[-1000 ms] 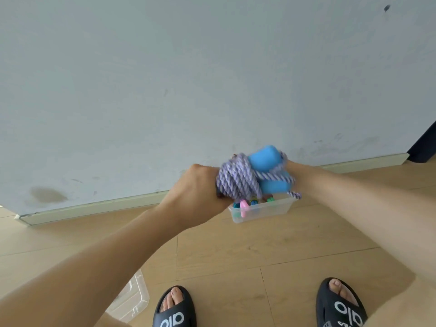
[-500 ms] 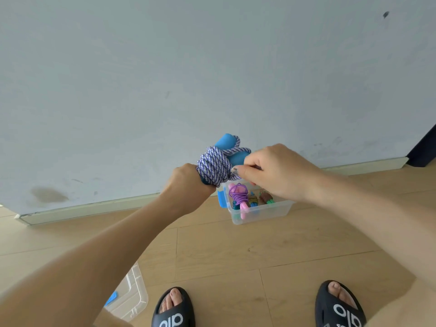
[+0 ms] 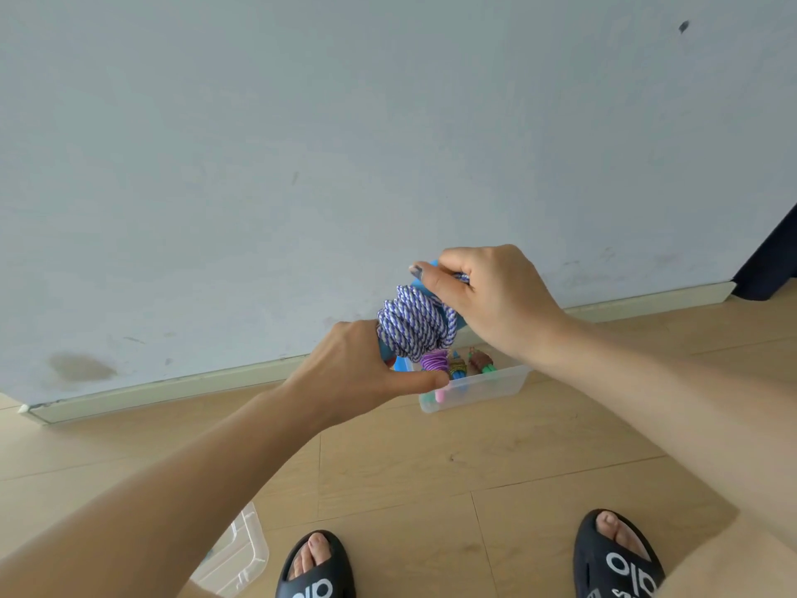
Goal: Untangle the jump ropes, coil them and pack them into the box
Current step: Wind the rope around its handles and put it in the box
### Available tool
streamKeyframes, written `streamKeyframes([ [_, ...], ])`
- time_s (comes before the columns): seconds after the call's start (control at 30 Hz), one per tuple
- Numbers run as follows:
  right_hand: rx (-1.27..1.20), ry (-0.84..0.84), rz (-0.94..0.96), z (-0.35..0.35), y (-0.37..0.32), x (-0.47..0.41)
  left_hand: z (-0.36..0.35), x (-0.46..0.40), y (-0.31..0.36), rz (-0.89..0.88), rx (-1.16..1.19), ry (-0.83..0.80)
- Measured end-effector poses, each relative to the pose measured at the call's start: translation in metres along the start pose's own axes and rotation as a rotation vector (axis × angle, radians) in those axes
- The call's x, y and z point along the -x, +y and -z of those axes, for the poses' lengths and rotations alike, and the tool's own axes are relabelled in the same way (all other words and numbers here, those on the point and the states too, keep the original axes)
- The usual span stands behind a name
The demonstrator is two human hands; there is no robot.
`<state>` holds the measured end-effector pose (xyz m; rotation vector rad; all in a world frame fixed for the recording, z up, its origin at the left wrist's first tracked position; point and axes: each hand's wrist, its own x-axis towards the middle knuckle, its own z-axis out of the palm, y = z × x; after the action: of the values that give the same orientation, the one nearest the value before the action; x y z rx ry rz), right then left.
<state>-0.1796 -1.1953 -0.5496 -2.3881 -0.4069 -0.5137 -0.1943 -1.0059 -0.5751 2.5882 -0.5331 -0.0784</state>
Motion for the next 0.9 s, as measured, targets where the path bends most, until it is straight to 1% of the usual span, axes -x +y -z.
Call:
streamKeyframes([
  [0.1,-0.088,0.042,-0.007,0.0,-0.001,-0.001,0.006,0.002,0.001,0.033,0.075,0.068],
  [0.23,-0.146,0.07,-0.06,-0.003,-0.003,0.001,0.005,0.002,0.009,-0.011,0.03,0.153],
  [0.47,-0.12,0.079,-0.097,-0.011,-0.016,0.005,0.01,-0.002,0.016,0.059,-0.06,0.188],
  [0.57,-0.168,0.063,-0.114,-0.011,-0.016,0.004,0.014,-0.003,0.015,0.049,-0.045,0.206],
  [0.67,-0.227,-0.009,-0.145,-0.006,-0.007,0.004,0.017,-0.005,0.012,0.01,-0.058,0.23],
  [0.77,-0.217,-0.08,-0.143,-0.002,-0.001,0.006,0.015,-0.005,0.012,0.009,-0.061,0.215],
  [0.9,-0.216,-0.092,-0.147,-0.001,-0.004,0.007,0.015,-0.007,0.012,0.04,-0.056,0.197],
])
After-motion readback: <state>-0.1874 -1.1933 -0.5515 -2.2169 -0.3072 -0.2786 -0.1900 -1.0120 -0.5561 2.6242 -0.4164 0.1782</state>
